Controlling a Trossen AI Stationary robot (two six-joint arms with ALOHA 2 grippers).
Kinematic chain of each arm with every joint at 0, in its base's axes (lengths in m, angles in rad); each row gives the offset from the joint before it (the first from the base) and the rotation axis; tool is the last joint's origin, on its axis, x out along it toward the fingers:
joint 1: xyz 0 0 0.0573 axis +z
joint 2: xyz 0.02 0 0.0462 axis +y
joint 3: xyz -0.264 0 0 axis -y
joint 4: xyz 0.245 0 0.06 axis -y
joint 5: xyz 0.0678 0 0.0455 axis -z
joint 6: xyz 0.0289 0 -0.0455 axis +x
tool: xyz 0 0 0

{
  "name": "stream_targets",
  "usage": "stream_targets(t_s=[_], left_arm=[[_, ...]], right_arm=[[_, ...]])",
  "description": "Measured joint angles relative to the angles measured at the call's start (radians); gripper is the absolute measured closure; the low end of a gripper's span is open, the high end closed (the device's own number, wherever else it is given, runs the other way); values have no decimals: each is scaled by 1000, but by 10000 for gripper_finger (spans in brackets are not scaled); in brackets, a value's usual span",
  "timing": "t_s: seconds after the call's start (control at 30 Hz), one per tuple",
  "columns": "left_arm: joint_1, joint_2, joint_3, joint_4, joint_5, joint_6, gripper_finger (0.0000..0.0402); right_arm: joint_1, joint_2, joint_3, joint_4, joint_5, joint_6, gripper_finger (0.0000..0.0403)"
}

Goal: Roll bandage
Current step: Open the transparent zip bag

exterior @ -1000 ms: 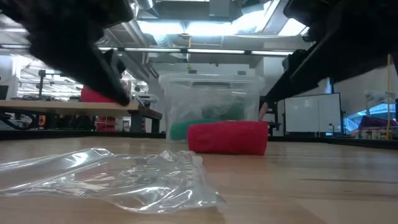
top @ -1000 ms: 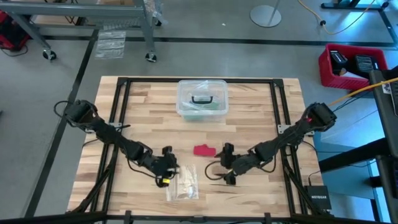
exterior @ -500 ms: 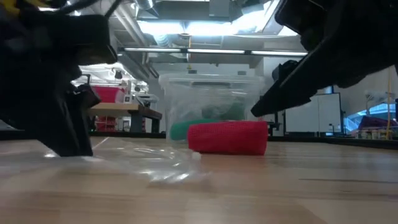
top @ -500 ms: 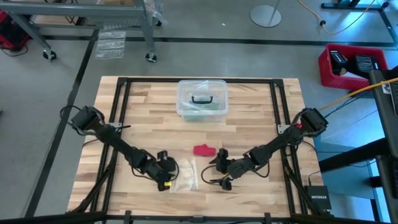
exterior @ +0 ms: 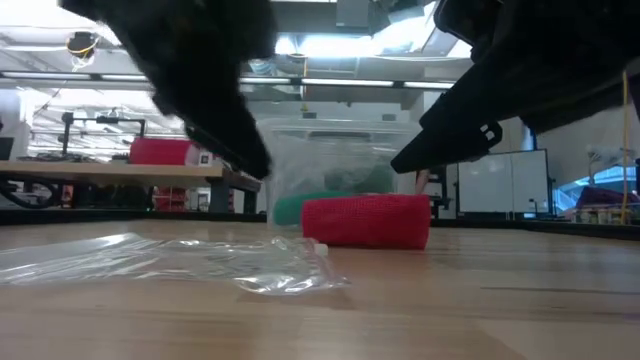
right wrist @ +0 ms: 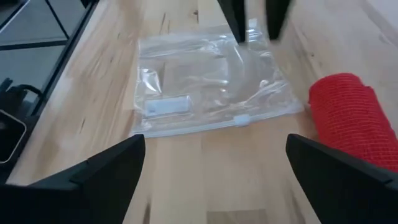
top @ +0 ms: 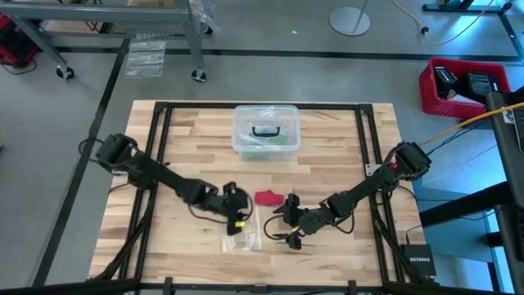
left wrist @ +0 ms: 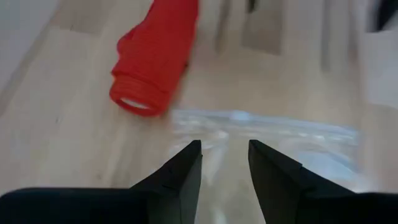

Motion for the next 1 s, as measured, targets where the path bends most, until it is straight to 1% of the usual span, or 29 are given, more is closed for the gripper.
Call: stream_targets(t_s=[0.1, 0.3, 0.37, 0.5, 0.57, 0.63, 0.7, 0.8, 0.83, 0.9, 1.0], left_arm=[[58, 51, -6, -10, 50, 36, 256], [120, 142, -1, 83, 158, 85, 212], [126, 161, -1, 135, 200, 92, 205], [129, 192, 0, 178, 211, 129, 207], [125, 207, 0, 181, 211, 130, 225], [117, 219, -1, 182, 210, 130, 256], [108, 221, -1, 183, 202, 137, 298], [97, 220, -1, 185, 187, 130, 371], [94, 217, -1, 184, 187, 125, 385], [85, 215, -1, 186, 188, 102, 391], [65, 195, 0, 173, 187, 97, 398]], right_arm=[[0, 0, 0, 0, 21, 1, 9], [0, 0, 0, -1, 81, 1, 9], [0, 0, 0, -3, 89, 1, 9], [0, 0, -1, -9, 114, -2, 9], [0, 1, -1, -9, 127, -3, 9], [0, 1, -1, -9, 139, -5, 9], [0, 1, -1, -9, 162, -9, 9], [0, 1, -1, -2, 234, -5, 9], [0, 1, -1, -1, 252, -5, 9], [0, 1, -1, -1, 274, -5, 9], [0, 1, -1, 5, 282, -5, 9]])
